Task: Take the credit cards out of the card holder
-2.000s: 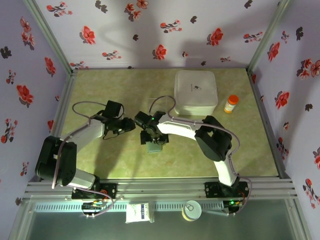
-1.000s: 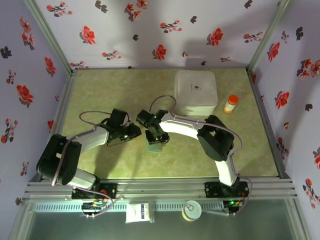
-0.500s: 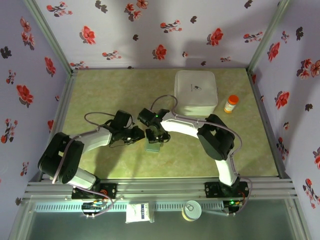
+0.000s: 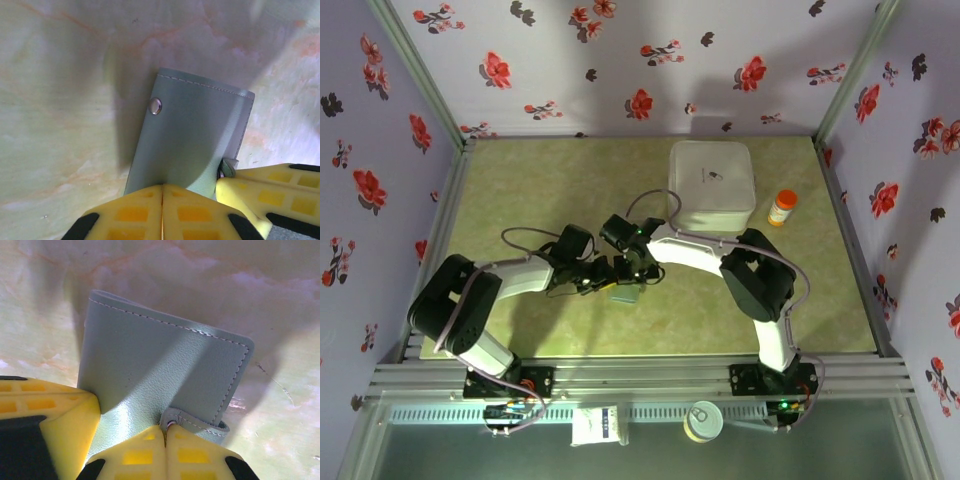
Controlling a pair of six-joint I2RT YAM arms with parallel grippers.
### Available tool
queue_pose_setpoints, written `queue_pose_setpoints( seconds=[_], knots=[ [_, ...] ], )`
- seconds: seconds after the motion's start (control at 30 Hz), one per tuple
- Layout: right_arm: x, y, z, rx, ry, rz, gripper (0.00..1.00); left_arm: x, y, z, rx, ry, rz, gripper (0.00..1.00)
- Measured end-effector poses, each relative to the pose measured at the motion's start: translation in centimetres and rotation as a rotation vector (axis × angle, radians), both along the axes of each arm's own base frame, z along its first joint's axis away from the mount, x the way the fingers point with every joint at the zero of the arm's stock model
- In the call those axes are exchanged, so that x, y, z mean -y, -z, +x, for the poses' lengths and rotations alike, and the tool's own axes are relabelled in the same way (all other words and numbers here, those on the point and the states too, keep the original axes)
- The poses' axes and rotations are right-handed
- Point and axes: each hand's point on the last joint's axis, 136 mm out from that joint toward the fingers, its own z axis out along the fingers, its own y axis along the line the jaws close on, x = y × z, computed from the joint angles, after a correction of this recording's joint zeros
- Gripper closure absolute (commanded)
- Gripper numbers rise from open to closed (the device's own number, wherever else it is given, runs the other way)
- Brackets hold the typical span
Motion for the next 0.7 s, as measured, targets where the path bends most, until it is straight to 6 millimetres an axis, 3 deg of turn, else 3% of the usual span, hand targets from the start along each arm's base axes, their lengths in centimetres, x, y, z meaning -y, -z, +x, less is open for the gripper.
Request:
queue_pose_setpoints(
  seconds=[0.5, 0.7],
  knots=[
    [2.3, -0.6, 0.3, 0.063, 0.014, -0.078, 1.00, 1.1, 0.4, 0.4, 0.027, -0.001, -0.122, 1.00],
    [5.9, -0.5, -0.1, 0.061, 0.031, -0.215, 1.00, 1.0, 0.4, 0.5, 0.029, -0.004, -0.131, 1.00]
  ],
)
